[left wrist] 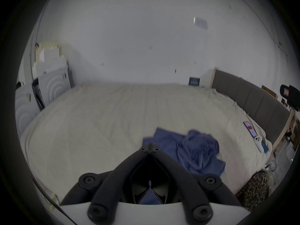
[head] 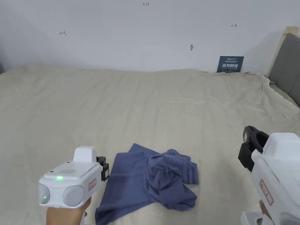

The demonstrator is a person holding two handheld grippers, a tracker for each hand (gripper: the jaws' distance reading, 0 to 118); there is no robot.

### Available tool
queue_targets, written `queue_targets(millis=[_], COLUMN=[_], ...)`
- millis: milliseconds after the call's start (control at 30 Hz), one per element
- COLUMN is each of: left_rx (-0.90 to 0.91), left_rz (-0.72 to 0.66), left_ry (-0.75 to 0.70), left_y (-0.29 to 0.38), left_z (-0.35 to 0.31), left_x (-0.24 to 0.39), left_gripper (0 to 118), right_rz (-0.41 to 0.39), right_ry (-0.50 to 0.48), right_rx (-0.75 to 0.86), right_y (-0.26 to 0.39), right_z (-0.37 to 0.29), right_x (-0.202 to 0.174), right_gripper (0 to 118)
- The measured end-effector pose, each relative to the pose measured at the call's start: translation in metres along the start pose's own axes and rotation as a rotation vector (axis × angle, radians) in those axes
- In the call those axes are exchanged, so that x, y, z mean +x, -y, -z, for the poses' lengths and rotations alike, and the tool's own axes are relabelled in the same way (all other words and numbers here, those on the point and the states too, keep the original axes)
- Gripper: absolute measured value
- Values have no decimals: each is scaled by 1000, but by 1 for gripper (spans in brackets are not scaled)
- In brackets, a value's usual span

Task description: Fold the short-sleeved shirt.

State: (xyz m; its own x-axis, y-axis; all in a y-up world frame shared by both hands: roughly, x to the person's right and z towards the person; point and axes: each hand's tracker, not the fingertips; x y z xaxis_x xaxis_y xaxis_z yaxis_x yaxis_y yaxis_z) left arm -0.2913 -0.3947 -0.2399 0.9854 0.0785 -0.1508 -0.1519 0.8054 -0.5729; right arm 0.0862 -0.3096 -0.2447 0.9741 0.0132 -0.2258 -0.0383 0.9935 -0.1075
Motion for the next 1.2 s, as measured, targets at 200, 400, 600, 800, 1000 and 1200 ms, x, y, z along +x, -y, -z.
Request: queue_targets(millis=[200, 400, 600, 800, 1000, 1200], left_rx=[-200, -317, -346, -398, -423, -425], left_rz=[-41, -96, -104, -70, -10, -20], left_ry=[15, 35, 6, -33, -73, -11], left_y=[40, 72, 88, 94, 100, 93], left_z=[29, 46, 57, 70, 76, 75], left_x=[-2, -6, -9, -6, -2, -2], left_gripper=[0, 15, 72, 71, 26, 4], right_rz=[4, -6, -9, -5, -9, 5], right_ry=[-4, -13, -15, -12, -14, -24], right_rx=[-21, -44, -62, -73, -88, -127], right_y=[6, 16, 17, 18, 24, 34], right_z=[4, 9, 9, 10, 15, 31], right_x=[-4, 1, 0, 0, 6, 10], right_gripper=[0, 0, 0, 0, 0, 0])
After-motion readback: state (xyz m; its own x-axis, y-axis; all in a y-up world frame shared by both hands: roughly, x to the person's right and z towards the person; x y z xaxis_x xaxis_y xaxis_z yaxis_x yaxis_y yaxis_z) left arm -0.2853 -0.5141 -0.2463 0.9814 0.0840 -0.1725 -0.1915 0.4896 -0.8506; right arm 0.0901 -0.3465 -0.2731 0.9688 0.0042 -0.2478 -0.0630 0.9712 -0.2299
